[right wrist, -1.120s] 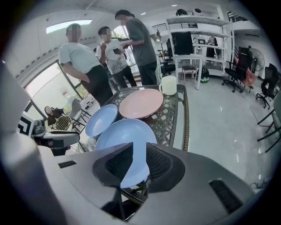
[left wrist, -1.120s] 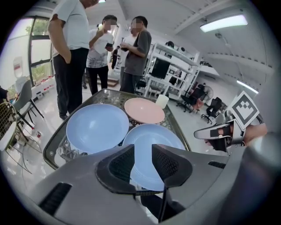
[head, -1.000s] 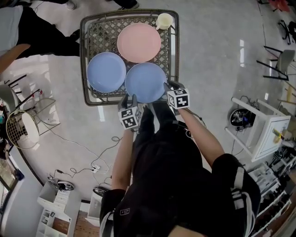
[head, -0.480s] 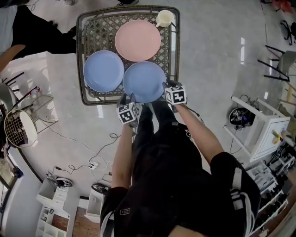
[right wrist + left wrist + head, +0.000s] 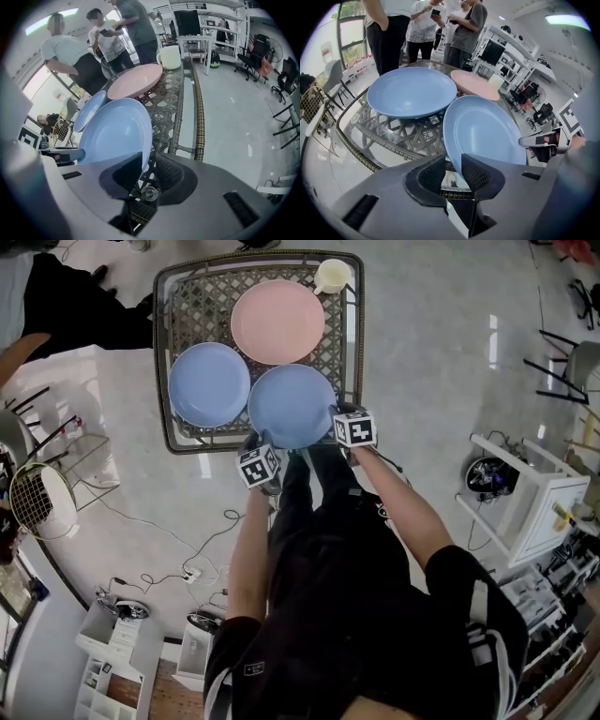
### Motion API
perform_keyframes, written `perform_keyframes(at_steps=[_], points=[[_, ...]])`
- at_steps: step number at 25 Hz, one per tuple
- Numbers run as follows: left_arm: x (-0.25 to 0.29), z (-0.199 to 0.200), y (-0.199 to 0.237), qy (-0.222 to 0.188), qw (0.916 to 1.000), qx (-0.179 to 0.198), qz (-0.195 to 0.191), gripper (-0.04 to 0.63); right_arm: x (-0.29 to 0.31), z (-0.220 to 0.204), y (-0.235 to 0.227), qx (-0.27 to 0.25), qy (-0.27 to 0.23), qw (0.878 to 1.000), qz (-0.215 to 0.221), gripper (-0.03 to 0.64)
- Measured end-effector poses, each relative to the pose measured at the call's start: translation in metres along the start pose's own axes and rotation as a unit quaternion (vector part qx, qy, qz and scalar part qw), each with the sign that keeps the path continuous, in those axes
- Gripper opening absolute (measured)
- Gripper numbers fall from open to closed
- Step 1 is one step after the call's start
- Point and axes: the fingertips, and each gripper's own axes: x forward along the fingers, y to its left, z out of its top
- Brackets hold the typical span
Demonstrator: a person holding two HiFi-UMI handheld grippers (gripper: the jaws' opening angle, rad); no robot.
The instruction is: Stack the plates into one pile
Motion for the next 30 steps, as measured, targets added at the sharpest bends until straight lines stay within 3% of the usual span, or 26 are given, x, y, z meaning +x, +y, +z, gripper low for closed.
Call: perform_keyframes(at_steps=[5,10,18,30], points=[[-0.001,0.002,0.0,-0.004,1.0,0.001,0.001,0.089,0.0,-0.002,0.004,0.005,0.0,1.0,0.006,0.048],[-0.006,0.001,-0.005,-0.006,0.9999,-0.011,-0.002,0.081,-0.006,-0.007,0.003,0.012,0.001,1.0,0.006,0.043],[-0.019,0.007,-0.02,-0.014,0.9999,0.006,-0.008,0.081,-0.026,-0.009,-0.004,0.027,-0.008,1.0,0.01,0.043],[-0.05,0.046,-0.046,-0.055,0.9985,0.006,0.001,0.083,-0.067,0.043,-0.007,0.005,-0.056,0.998,0.036,0.04]])
